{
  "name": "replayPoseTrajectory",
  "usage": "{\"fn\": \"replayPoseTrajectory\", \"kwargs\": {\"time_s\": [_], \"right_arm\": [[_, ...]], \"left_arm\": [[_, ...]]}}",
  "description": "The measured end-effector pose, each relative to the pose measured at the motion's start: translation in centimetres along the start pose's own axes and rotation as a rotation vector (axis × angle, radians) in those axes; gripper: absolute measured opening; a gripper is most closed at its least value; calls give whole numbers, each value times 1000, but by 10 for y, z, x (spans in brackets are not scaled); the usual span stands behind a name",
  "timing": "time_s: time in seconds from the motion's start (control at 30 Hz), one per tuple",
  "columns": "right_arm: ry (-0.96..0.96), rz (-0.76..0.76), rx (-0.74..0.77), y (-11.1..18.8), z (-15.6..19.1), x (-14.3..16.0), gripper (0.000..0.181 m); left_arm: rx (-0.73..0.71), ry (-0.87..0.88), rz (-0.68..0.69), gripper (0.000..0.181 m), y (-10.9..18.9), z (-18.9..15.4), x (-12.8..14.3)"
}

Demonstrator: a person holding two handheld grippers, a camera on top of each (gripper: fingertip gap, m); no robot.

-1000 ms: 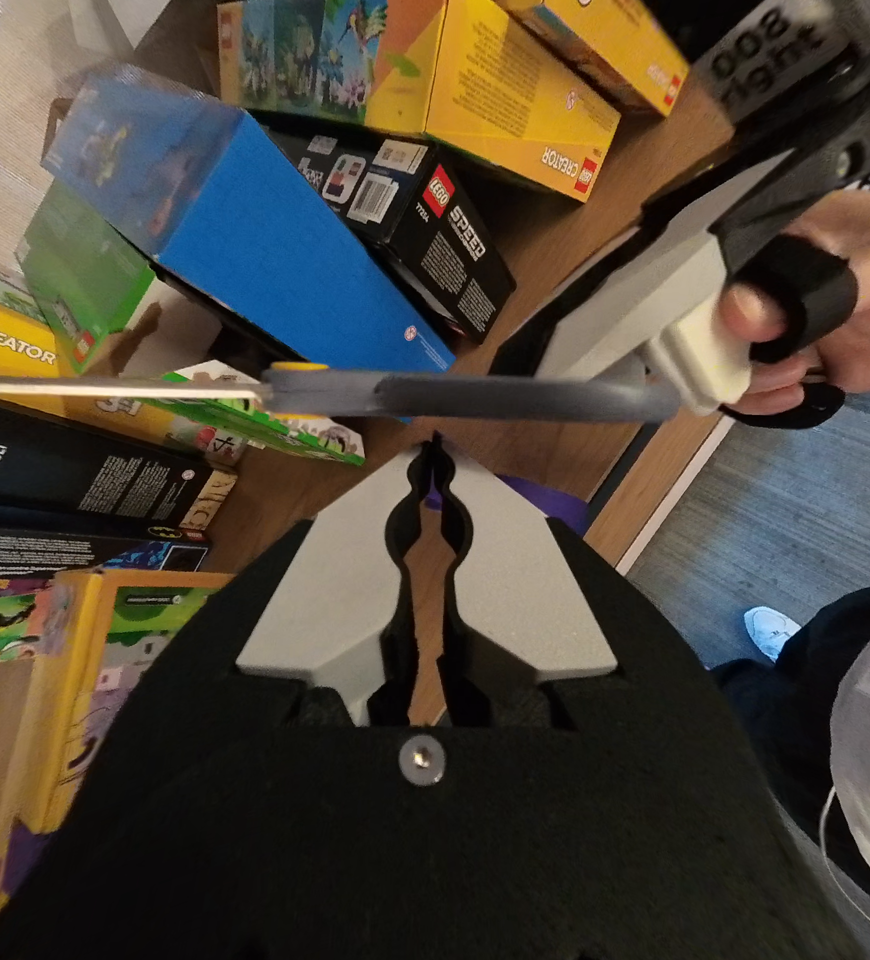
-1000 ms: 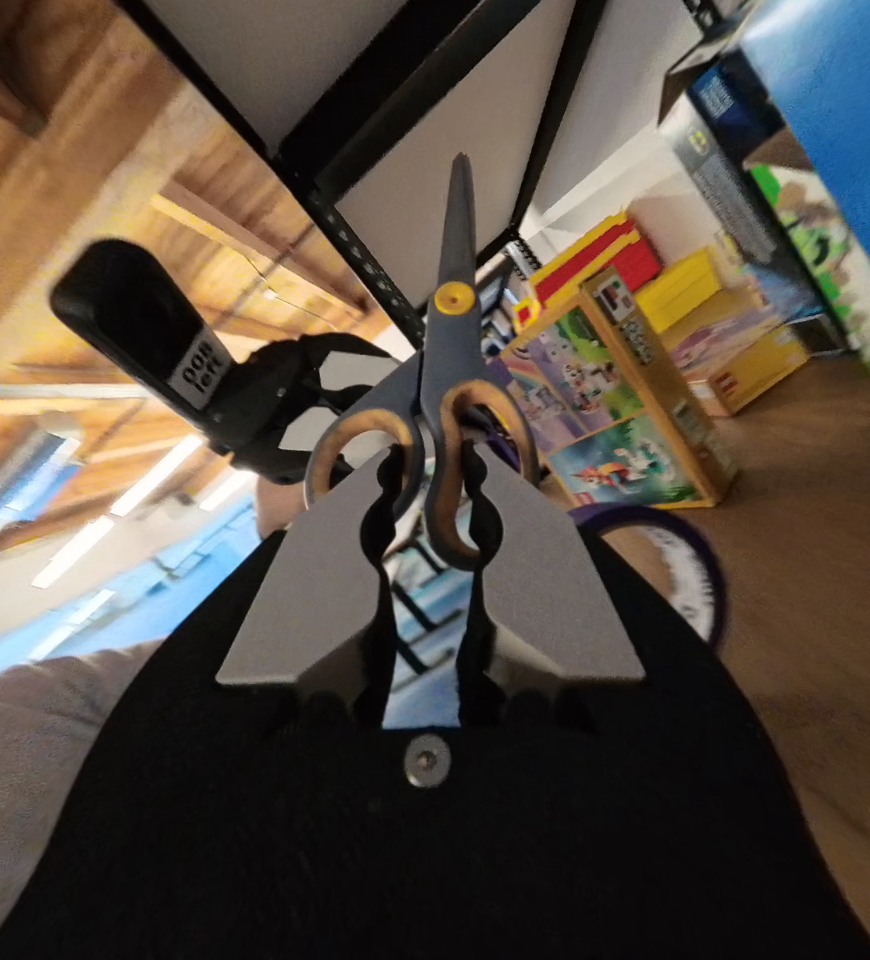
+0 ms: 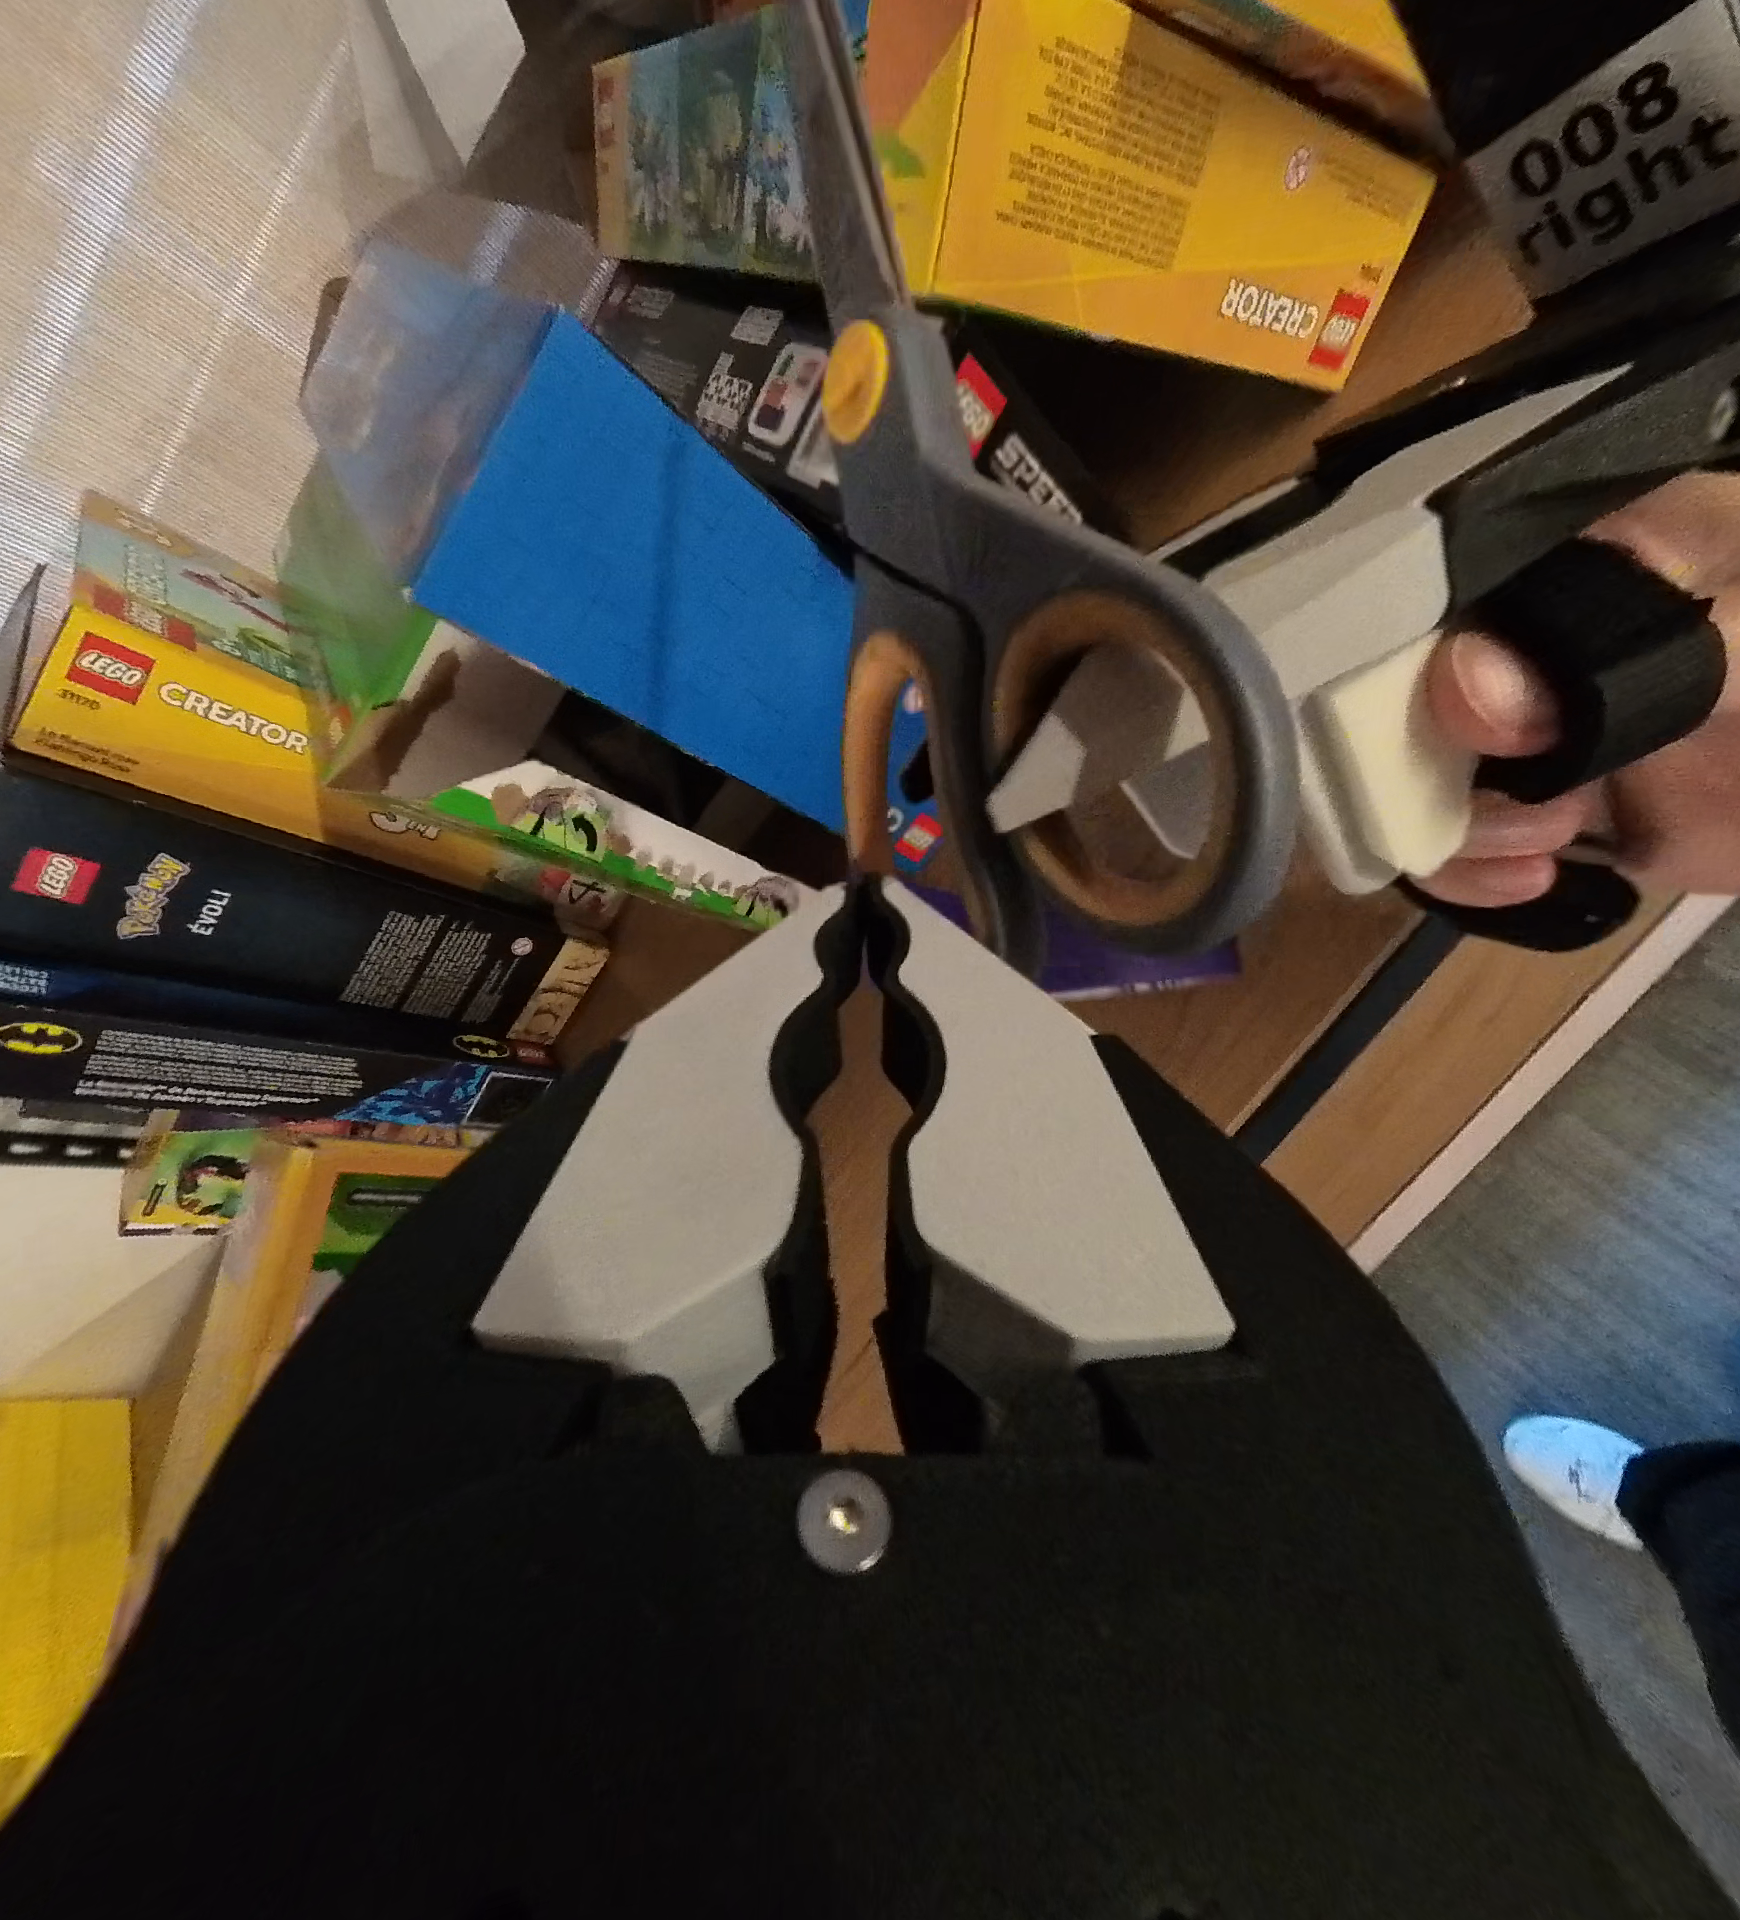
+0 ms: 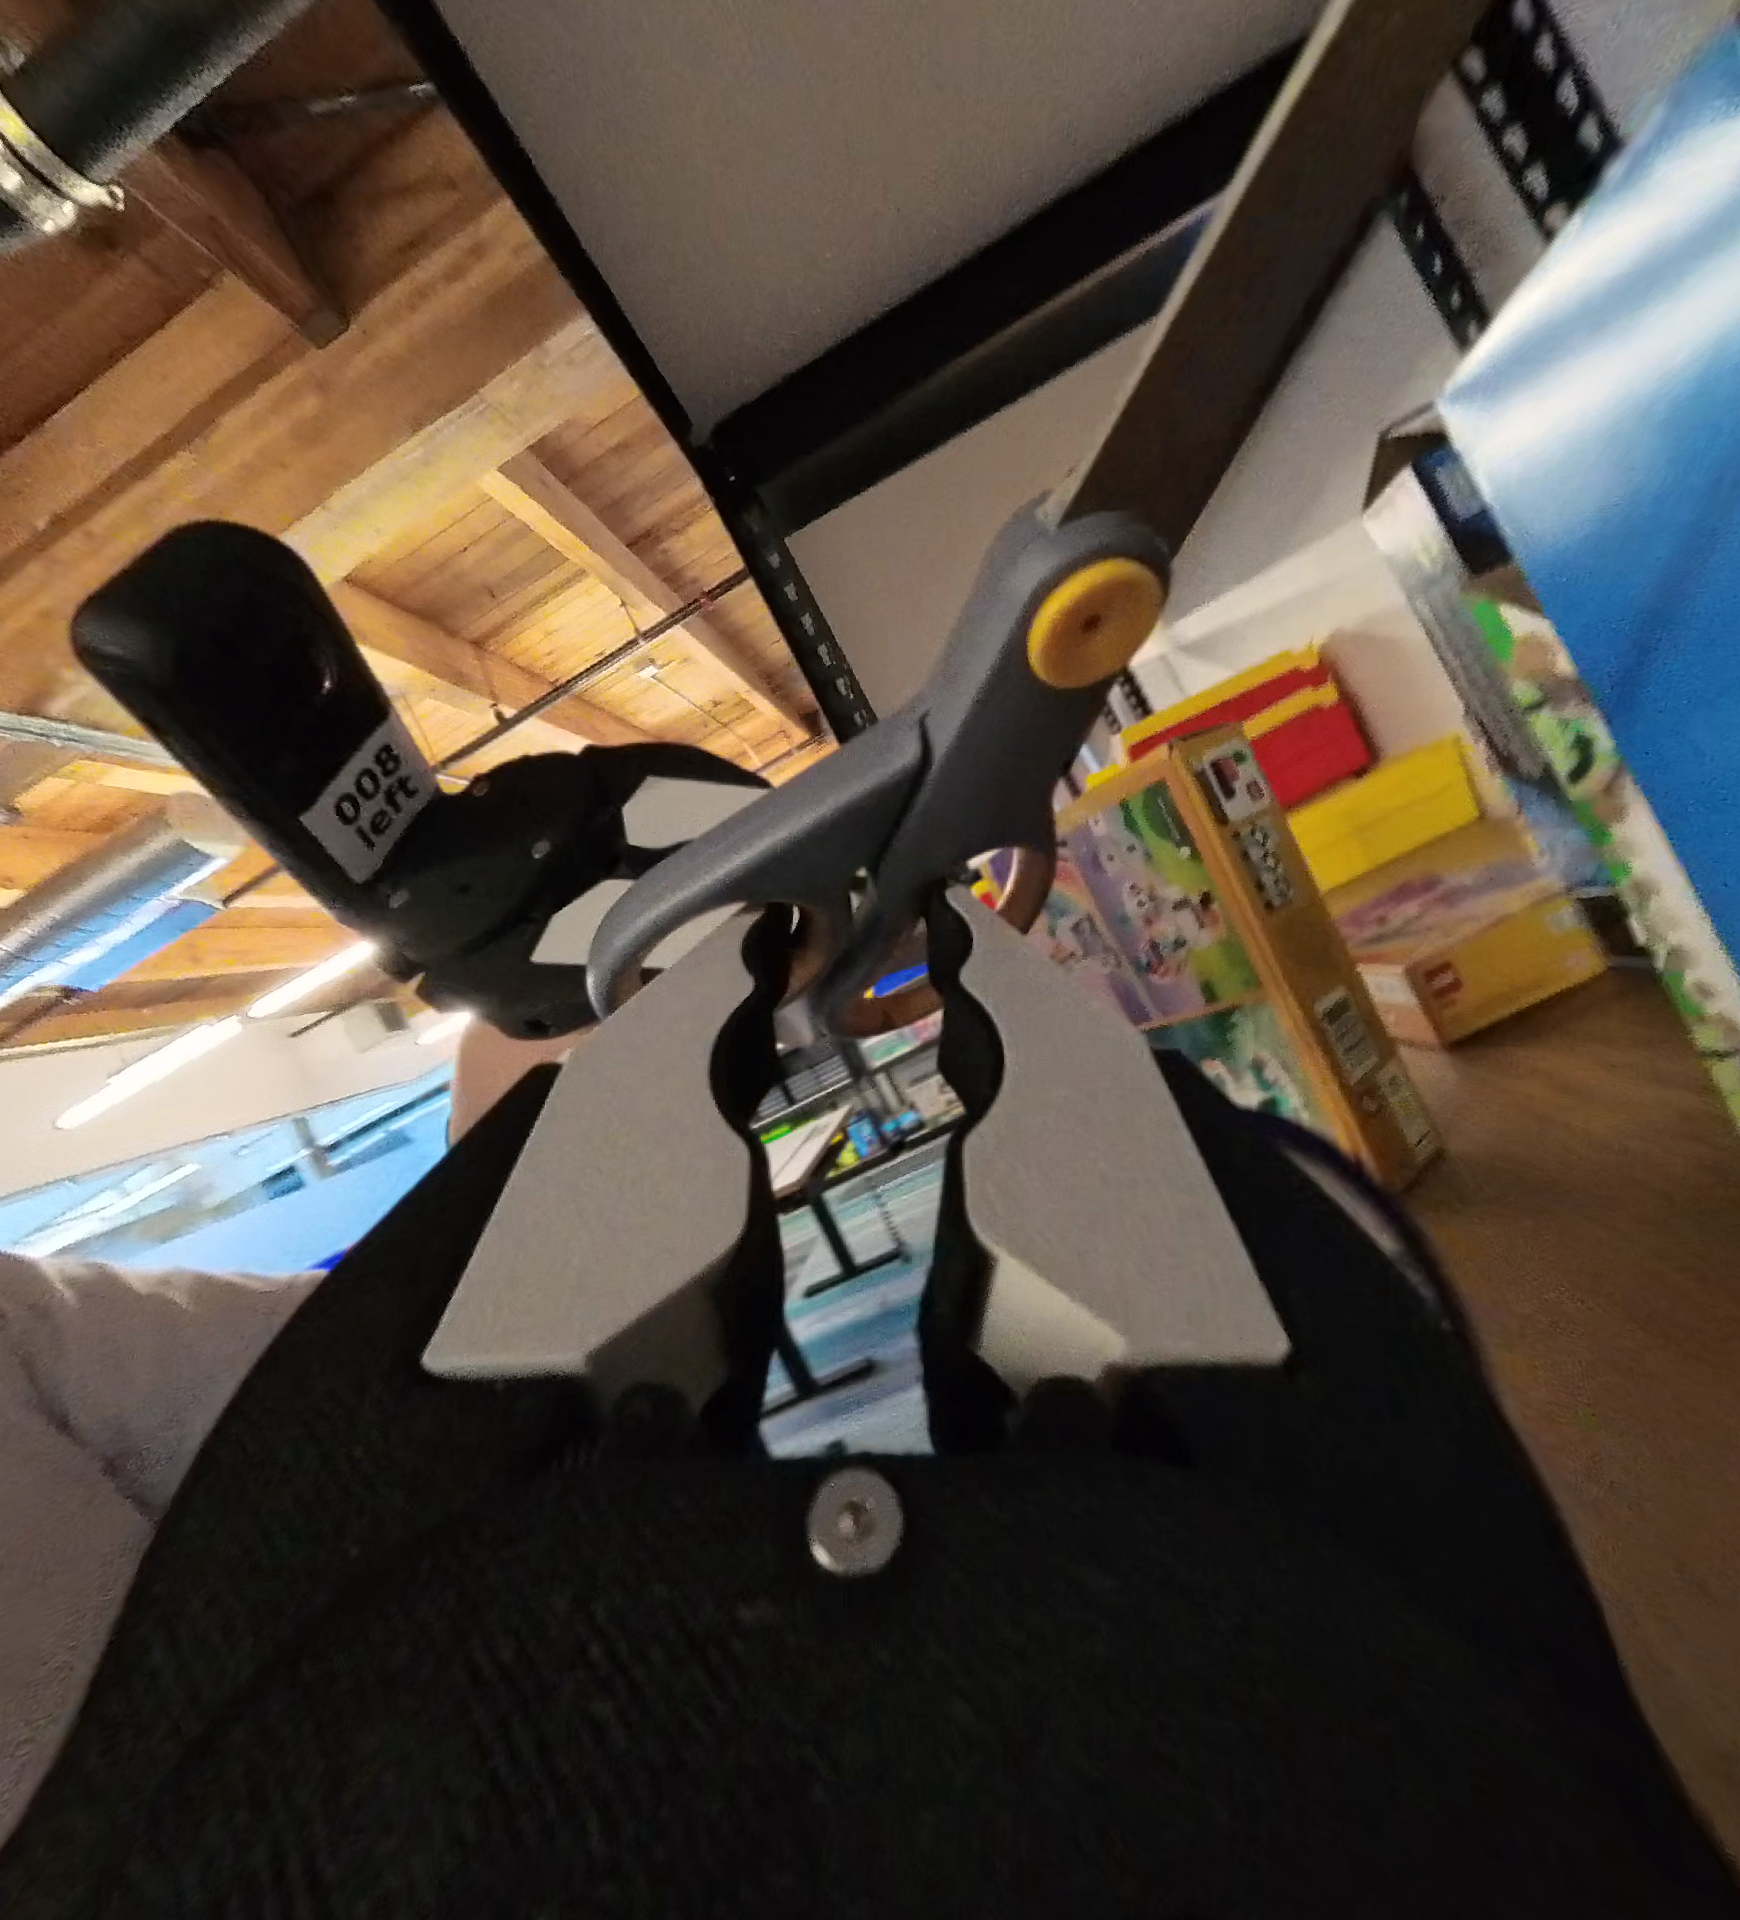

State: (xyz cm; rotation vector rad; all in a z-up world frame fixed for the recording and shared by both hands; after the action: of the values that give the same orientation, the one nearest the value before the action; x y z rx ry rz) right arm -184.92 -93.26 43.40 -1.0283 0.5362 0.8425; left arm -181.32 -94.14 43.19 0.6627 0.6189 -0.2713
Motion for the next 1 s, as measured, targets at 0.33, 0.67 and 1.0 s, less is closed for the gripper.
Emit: {"fn": "replayPoseTrajectory", "kwargs": {"time_s": [0.33,0.67,1.0], "right_arm": [[44,-160,-154,-5,19,-10,30],[-5,-245,-249,-6,32,-20,37],[107,-55,-209,-6,35,-6,24]], "left_arm": [[-115,-23,-143,0,12,1,-25],[-166,-44,-207,0,13,-7,-34],[-131,-6,-194,0,13,-3,-18]]}}
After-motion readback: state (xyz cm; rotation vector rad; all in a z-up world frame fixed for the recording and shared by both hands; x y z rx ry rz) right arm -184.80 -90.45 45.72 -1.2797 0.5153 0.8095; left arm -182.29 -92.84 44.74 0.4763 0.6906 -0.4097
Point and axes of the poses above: each gripper's, where its closed fingertips meet, y back along the fingers, x out of its underside, z = x × y across the jaws, the point moved 2 cm from there along y, back along the fingers, and after that the axes turned 2 degrees about -x, right-handed, at the moved point
